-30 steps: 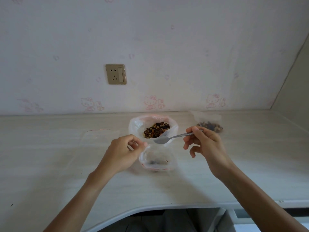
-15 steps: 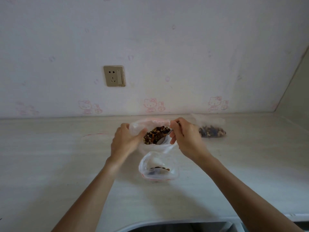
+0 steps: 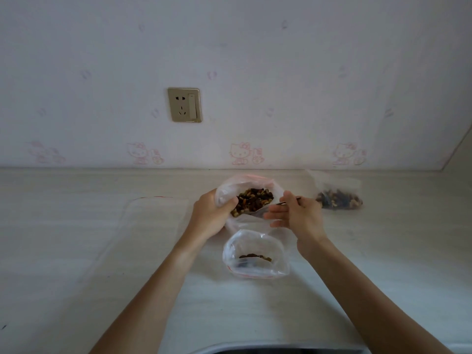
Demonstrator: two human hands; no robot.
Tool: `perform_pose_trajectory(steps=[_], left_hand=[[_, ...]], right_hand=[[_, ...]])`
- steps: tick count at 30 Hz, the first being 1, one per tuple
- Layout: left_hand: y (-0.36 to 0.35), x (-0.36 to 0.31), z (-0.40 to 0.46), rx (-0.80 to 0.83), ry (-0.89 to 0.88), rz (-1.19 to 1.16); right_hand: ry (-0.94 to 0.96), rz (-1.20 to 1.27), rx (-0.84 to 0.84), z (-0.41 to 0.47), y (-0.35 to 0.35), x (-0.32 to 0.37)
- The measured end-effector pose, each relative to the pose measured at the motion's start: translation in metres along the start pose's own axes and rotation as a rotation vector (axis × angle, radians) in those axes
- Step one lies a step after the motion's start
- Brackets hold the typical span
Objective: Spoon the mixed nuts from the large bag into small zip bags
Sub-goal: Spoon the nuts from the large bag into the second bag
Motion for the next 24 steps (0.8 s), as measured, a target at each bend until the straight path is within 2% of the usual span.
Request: perform_pose_trajectory(steps=[9,14,19,24], left_hand=[[-0.002,-0.002,-0.002,0.024,0.055,-0.152],[0.0,-0.002,-0.003,0.032,0.044,-0.124],[-0.003,-0.002,-0.005,0.051,0.044,-0.103],[-0.001,0.0,-0.004,0.04,0.05,-0.104]], right_hand=[[-0.023,0.084,-0.03,0.0,-0.007,-0.004],[0.162,-0.073,-0.119,0.001,-0.006,-0.001],[0.259,-0.216,-0.086,0.002,-0.02,-0.004],[0.155,-0.155,-0.045,0.007,-0.017,-0.011]])
Point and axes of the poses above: each hand's wrist, its own z-axis towards the middle knuckle, its own y-axis out of the back of the hand, x = y × z, the point moved 2 cm from there along z, towards the middle knuckle, and after that the axes turned 12 degrees about -z, right-handed, at the moved point
